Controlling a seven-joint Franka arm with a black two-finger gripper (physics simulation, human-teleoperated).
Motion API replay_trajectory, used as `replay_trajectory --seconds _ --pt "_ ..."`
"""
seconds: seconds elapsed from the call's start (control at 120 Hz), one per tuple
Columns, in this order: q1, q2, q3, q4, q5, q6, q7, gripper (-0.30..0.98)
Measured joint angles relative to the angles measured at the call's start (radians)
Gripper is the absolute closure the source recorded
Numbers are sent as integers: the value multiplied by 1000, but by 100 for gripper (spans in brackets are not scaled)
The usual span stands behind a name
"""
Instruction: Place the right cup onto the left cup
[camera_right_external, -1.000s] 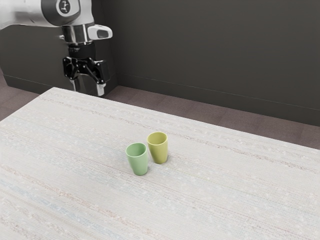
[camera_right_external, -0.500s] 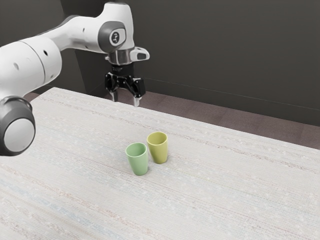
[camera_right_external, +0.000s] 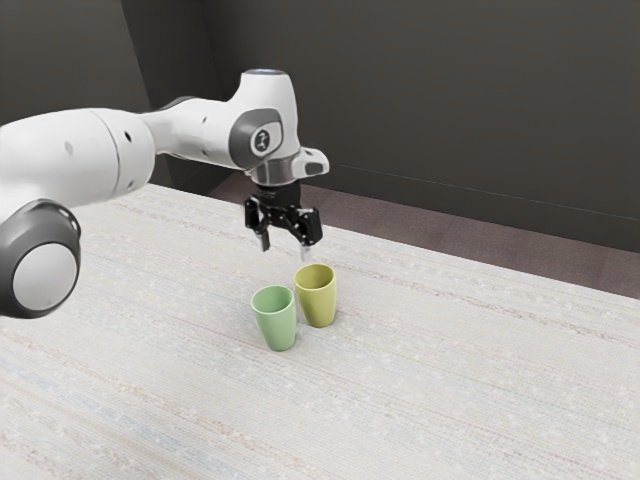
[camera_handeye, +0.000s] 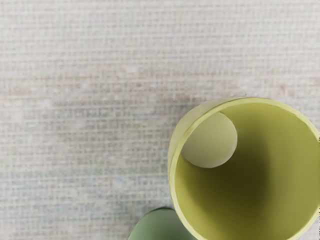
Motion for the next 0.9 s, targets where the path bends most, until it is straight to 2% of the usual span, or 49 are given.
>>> replay_trajectory --seconds 0.592,0.65,0.808,0.9 --pt "2 43 -25 -112 -14 159 -6 0" --pt "1 44 -25 -114 -14 167 -5 8" --pt "-8 44 -24 -113 -5 180 -4 43" --pt "-9 44 -24 -113 -2 183 -4 58"
